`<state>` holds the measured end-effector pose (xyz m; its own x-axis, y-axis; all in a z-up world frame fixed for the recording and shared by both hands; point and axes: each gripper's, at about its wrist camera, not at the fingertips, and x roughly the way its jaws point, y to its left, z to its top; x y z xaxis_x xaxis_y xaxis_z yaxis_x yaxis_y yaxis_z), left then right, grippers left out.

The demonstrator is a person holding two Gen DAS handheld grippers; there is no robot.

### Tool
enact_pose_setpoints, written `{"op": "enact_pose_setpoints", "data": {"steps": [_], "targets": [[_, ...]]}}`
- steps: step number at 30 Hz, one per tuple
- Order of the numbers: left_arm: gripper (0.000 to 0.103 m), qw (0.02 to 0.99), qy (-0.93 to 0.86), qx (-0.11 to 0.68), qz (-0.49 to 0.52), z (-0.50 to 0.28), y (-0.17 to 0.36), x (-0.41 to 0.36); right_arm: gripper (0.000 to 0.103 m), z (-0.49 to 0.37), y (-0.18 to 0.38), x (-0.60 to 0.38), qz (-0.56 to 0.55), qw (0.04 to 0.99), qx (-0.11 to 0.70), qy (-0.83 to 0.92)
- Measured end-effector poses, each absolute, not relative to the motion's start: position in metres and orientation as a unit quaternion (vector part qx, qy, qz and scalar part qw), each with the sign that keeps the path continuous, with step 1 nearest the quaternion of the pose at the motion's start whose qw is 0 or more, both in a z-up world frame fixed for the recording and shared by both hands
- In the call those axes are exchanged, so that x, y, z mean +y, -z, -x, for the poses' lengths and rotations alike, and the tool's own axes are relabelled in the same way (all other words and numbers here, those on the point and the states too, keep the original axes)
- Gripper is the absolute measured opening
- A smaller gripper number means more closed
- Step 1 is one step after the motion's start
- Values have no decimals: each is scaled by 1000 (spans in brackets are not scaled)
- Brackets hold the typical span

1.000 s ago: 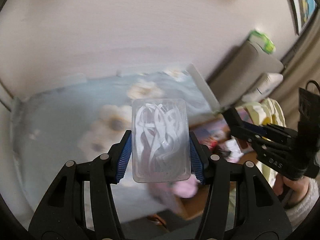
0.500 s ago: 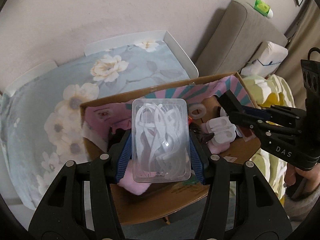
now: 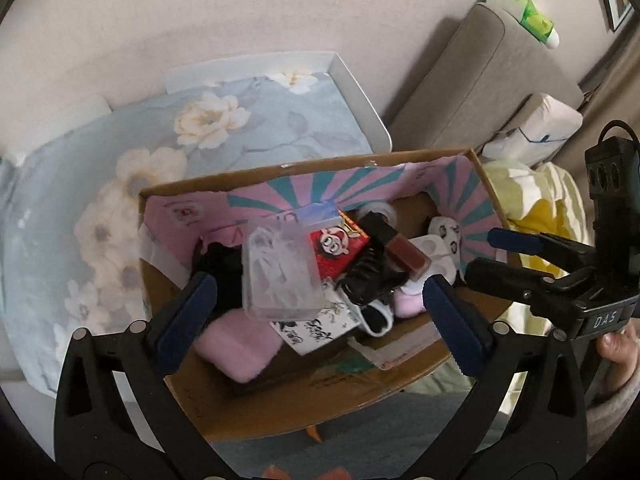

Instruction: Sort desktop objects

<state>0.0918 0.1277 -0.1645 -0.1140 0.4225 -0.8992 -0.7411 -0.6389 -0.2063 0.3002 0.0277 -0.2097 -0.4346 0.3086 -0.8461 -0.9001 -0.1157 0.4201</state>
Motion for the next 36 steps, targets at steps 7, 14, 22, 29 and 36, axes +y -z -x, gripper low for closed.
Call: {"op": "enact_pose_setpoints", "data": {"steps": [7,14,22,29,36], "targets": [[103,396,-745,151,516,-94,157,128,103,-293,214,24,310,458,494,-671],[103,398,-751,139,509,-88,148,122,103,-289,209,21,322,473,482,-663],[103,332,-787,166,493,-74,129,103,103,-265,183,25,351,484,451,-663],[103,262,-848,160,431,-53,87,63,103,-218,134,31,364,522,382,-670],[103,220,-883,122,397,-26,46,18,103,-174,101,38,361,546,348,-671]]}}
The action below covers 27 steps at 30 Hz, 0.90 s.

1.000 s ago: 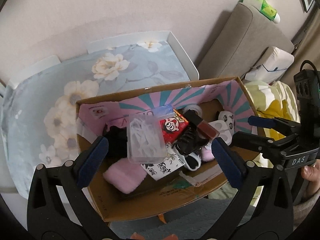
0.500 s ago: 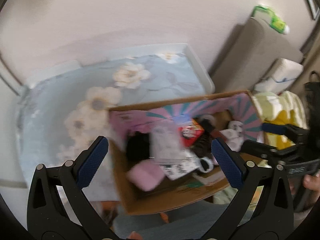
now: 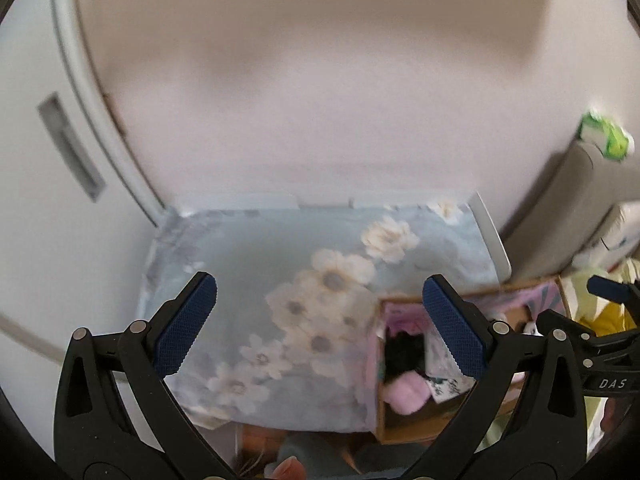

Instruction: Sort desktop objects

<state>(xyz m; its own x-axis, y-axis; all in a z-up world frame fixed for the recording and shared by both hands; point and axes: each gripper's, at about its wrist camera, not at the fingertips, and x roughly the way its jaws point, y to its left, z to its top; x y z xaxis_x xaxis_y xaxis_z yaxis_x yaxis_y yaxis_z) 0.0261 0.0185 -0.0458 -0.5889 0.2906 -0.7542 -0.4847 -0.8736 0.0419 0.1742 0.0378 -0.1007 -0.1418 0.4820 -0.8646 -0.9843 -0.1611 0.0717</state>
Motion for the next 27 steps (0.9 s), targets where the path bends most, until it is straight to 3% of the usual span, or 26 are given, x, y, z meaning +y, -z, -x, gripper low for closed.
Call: {"op": "enact_pose_setpoints", "data": {"steps": [9,27], "targets": [[103,216,-900,127,356,-10,7,-2,103,-136,73,45,354,596,328,-642],[103,255,-883,123,373,12,16,4,102,-125,89,54,362,609,340,-618]]}}
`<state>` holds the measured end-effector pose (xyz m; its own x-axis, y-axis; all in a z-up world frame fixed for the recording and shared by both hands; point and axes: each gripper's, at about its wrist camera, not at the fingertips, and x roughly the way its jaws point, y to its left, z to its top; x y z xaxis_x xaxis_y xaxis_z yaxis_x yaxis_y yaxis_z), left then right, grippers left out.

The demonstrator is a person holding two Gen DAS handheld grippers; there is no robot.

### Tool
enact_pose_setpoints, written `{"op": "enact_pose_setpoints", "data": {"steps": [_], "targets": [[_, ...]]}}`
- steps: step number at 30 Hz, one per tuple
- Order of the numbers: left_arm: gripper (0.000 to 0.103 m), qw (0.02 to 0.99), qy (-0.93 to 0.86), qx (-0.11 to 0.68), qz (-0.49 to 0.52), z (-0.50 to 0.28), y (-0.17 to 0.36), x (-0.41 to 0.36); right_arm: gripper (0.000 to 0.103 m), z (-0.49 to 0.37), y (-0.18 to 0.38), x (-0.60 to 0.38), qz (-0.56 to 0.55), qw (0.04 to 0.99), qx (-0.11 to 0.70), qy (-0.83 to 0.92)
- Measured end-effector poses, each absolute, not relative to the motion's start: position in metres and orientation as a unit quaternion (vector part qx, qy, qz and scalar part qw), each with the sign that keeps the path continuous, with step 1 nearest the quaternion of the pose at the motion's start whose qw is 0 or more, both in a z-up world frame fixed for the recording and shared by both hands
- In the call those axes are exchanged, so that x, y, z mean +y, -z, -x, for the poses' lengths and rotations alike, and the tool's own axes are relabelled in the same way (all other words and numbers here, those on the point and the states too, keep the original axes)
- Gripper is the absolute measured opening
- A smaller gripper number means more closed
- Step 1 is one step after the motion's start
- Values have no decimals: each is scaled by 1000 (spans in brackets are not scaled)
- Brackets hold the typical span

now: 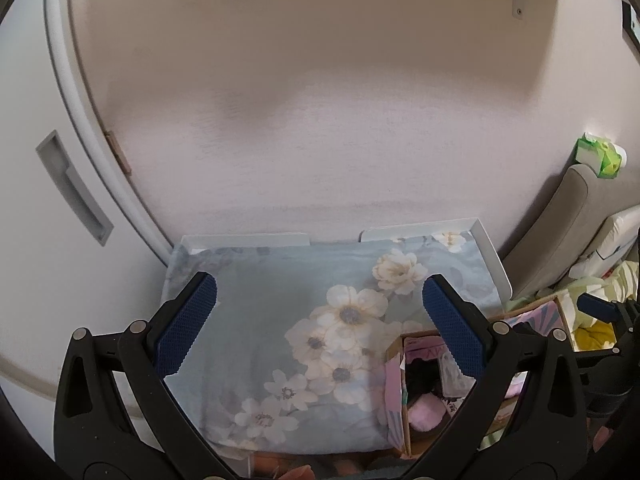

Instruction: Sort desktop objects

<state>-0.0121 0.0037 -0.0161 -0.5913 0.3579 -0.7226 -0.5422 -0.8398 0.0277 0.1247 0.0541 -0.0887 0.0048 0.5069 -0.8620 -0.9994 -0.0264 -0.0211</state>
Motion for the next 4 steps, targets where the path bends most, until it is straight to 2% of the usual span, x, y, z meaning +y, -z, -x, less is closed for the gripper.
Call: {"op": "enact_pose_setpoints", "data": {"steps": [4], "targets": [[103,255,-885,124,368,13,16,4,103,-123,89,56,363,608,338,-619]]}}
